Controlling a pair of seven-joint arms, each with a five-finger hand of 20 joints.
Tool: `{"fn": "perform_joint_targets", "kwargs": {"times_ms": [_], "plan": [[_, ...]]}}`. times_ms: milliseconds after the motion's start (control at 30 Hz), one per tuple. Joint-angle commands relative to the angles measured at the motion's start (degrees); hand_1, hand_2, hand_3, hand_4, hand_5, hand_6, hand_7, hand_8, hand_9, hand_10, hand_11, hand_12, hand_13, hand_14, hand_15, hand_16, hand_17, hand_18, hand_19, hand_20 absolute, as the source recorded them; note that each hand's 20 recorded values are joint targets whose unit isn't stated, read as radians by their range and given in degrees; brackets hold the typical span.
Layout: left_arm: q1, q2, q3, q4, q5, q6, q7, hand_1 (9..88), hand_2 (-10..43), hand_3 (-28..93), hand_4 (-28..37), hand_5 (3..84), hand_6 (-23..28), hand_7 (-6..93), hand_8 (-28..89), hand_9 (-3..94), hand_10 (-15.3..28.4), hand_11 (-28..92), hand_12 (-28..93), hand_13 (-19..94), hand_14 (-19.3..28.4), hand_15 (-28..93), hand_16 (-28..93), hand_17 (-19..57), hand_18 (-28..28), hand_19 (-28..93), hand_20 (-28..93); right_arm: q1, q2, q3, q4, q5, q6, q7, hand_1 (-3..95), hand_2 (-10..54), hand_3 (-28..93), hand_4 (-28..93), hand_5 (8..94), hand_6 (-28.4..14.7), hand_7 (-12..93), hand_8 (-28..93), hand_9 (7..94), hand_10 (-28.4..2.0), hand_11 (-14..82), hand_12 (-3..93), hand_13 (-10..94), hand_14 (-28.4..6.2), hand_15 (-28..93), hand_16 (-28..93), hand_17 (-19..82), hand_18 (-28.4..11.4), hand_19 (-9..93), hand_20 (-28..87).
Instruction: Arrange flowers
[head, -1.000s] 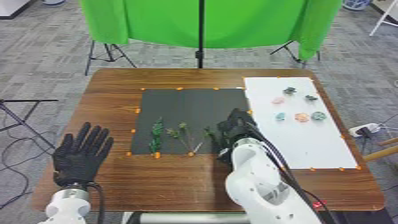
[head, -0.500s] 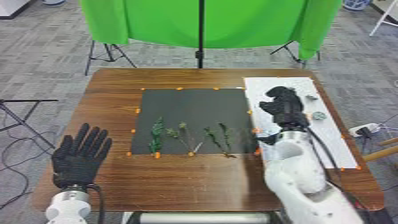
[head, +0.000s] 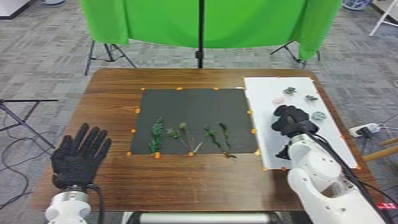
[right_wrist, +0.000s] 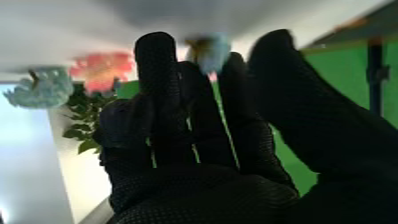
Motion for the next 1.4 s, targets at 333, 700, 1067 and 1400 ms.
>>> {"fn": "perform_joint_targets", "kwargs": {"times_ms": [333, 700, 1067, 1400], "plan": [[1.4, -0.81, -0.01, 0.05, 0.35, 0.1, 0.5, 27.4, 13.8, 81, -28.3, 42.6, 9.0, 11.3, -10, 40.9, 15.8, 21, 10, 31, 16.6, 35, -7, -5.9, 14.3, 35, 13, 1.5, -0.5, -2.0, 4.2, -1.1, 2.4, -0.5, 64.8, -9.5, 72, -28, 71.5, -0.5, 41, -2, 81.6, -11.4, 13.1, 39.7, 72, -7.5, 44, 40, 37, -21.6, 87, 46], [1.6, -0.56, -1.35, -0.1, 0.06, 0.13, 1.22, 27.2, 13.8, 81, -28.3, 42.4, 8.9, 11.0, -10, 40.6, 15.8, 21, 10, 31, 16.5, 35, -7, -5.8, 14.3, 35, 13, 5.5, 0.9, -7.3, -7.3, 1.5, 5.8, -6.1, 63.4, -9.5, 73, -28, 73.6, -0.3, 48, 3, 84.3, -11.5, 16.8, 44.0, 74, -7.4, 48, 42, 37, -22.7, 90, 46], [0.1, 0.55, -0.17, 0.66, 0.43, -0.08, 0.74, 27.2, 13.8, 80, -28.3, 42.2, 8.9, 10.4, -10, 45.8, 16.9, 28, 14, 34, 17.3, 41, -5, -5.6, 14.3, 35, 13, 21.2, -12.2, -26.0, 2.9, 7.9, -2.9, -16.5, 62.3, -9.5, 74, -28, 72.4, 0.1, 49, 4, 83.3, -11.2, 17.1, 44.0, 73, -6.8, 49, 42, 36, -22.3, 91, 46], [-2.5, 3.07, 2.01, 1.26, 0.24, 0.59, 1.27, 27.2, 13.7, 81, -28.3, 41.3, 8.7, 10.2, -10, 43.5, 16.7, 24, 13, 33, 17.0, 40, -6, -5.7, 14.3, 35, 13, 24.6, -20.6, -33.9, 9.5, -0.8, -7.1, -21.3, 61.2, -9.5, 74, -28, 69.9, -0.1, 50, 3, 81.3, -11.0, 17.2, 43.4, 71, -6.7, 50, 42, 35, -22.2, 91, 46]]}}
